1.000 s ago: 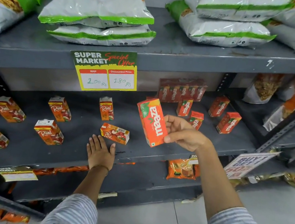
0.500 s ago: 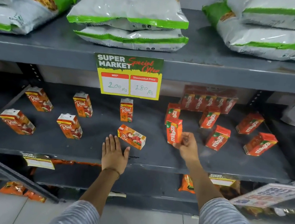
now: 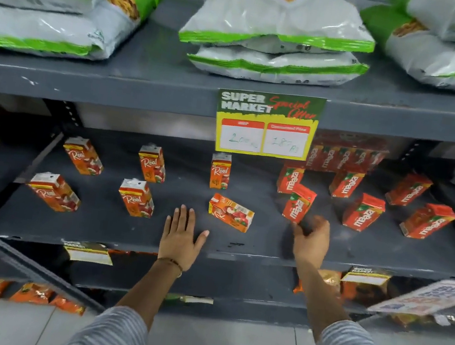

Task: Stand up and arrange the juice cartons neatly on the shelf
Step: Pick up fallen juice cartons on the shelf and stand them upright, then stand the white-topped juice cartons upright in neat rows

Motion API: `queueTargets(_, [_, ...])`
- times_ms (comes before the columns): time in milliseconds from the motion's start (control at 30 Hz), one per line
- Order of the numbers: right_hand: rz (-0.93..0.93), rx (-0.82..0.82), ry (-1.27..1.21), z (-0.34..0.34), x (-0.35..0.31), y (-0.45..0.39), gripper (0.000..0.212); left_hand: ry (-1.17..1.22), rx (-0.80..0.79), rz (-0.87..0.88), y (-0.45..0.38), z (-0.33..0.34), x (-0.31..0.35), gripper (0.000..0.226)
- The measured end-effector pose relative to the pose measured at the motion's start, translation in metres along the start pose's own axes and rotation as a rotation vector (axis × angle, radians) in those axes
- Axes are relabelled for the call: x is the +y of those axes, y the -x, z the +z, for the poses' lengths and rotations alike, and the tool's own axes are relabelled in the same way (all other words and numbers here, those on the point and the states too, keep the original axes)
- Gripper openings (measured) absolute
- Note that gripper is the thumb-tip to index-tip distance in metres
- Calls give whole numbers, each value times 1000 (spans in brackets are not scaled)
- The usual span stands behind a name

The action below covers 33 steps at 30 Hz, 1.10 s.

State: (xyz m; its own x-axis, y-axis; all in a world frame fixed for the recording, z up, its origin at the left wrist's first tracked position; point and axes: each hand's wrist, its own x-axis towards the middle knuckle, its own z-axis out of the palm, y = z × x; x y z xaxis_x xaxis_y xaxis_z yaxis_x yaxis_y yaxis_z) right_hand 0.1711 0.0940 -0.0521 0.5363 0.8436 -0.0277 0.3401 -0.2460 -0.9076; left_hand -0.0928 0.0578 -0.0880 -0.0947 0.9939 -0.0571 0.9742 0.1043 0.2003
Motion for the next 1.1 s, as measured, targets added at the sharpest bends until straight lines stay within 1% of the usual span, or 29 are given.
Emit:
queueTargets(67, [-45, 109, 4, 7, -2, 23, 36, -28, 1, 41, 0, -4, -17, 71])
queueTargets(100, [-67, 114, 13, 13, -5, 33, 33, -32, 2, 70, 1, -6, -25, 69])
queueTargets(133, [-90, 79, 20, 20, -9, 41, 31, -35, 4, 99, 1, -7, -31, 68])
queueTargets(167, [-115, 8, 23, 27, -14, 49, 32, -38, 7, 124, 2, -7, -35, 67])
queueTargets(233, [-195, -180, 94, 42, -26, 59, 41, -41, 2, 157, 4, -8, -39, 67])
queueTargets(333, [-321, -402, 343, 61, -49, 62, 52, -39, -16, 172, 5, -10, -39, 66])
queueTargets(467, [-386, -593, 679, 79, -76, 54, 51, -28, -40, 184, 5, -11, -41, 66])
queueTargets(533, [-383, -618, 797, 83, -85, 53, 42, -19, -40, 186, 5, -11, -42, 66])
queueTargets(633, [-335, -567, 866, 85, -94, 51, 27, -15, -41, 189, 5, -12, -43, 66])
queueTargets(667, [-295, -575, 832, 84, -96, 52, 23, -14, -43, 190, 4, -11, -43, 66])
queueTargets(700, [-242, -597, 745, 81, -95, 50, 20, -13, -42, 191, 4, -11, -43, 67])
queueTargets(733, [-141, -633, 569, 77, -94, 50, 18, -13, -41, 190, 4, -11, -43, 67])
queueTargets(767, [-10, -685, 323, 72, -94, 51, 15, -12, -40, 188, 4, -11, -43, 67])
queueTargets(800, [95, -748, 85, 65, -96, 55, 18, -12, -40, 187, 4, -10, -43, 67])
queueTargets(833, [147, -817, -94, 57, -97, 58, 21, -15, -39, 186, 5, -10, -43, 67])
queueTargets(900, [100, -958, -254, 44, -102, 60, 16, -22, -38, 184, 4, -10, -44, 67])
queueTargets(1000, [-35, -1123, -342, 31, -120, 62, 25, -20, -35, 183, 4, -10, -43, 66])
queueTargets(1100, [-123, -1230, -399, 19, -139, 64, 29, -23, -17, 186, 5, -12, -42, 66])
